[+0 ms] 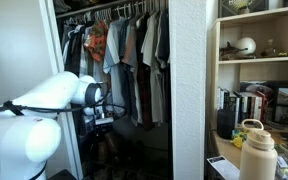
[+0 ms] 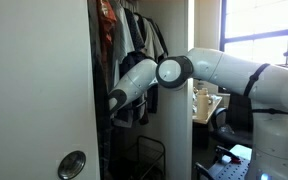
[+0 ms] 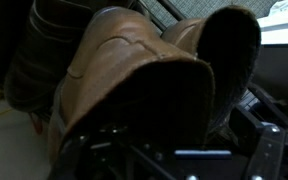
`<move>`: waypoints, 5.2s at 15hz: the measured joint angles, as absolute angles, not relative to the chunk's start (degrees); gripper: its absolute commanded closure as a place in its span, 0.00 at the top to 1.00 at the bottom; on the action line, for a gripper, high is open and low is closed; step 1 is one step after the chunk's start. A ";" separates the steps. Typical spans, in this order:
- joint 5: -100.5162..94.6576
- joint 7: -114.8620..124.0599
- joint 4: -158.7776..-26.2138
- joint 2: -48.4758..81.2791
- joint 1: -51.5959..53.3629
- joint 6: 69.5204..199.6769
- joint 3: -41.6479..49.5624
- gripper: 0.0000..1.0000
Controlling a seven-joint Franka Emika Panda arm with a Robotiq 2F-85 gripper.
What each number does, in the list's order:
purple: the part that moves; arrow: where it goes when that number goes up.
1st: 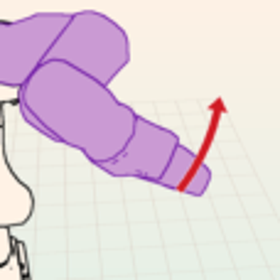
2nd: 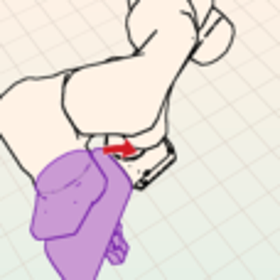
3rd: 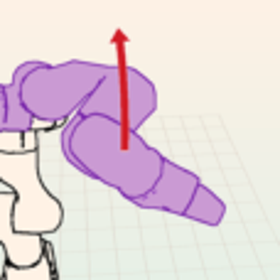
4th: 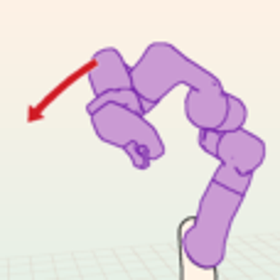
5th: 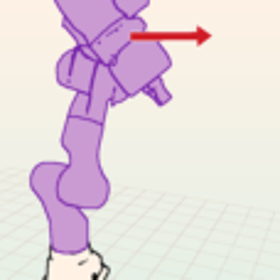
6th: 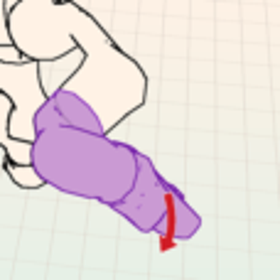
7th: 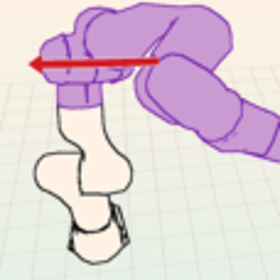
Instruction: Move the brown pair of boots from the left to the right side of the closet
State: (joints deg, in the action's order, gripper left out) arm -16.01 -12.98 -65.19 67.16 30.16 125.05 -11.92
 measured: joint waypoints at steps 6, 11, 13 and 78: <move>-14.60 -11.97 -63.73 66.83 28.22 124.43 -12.05 1.00; -14.60 -11.96 -63.73 66.69 27.85 122.44 -12.06 1.00; -14.60 -11.96 -63.74 66.68 27.83 121.85 -12.06 1.00; -9.32 2.59 -79.16 58.85 20.65 143.75 -20.05 0.03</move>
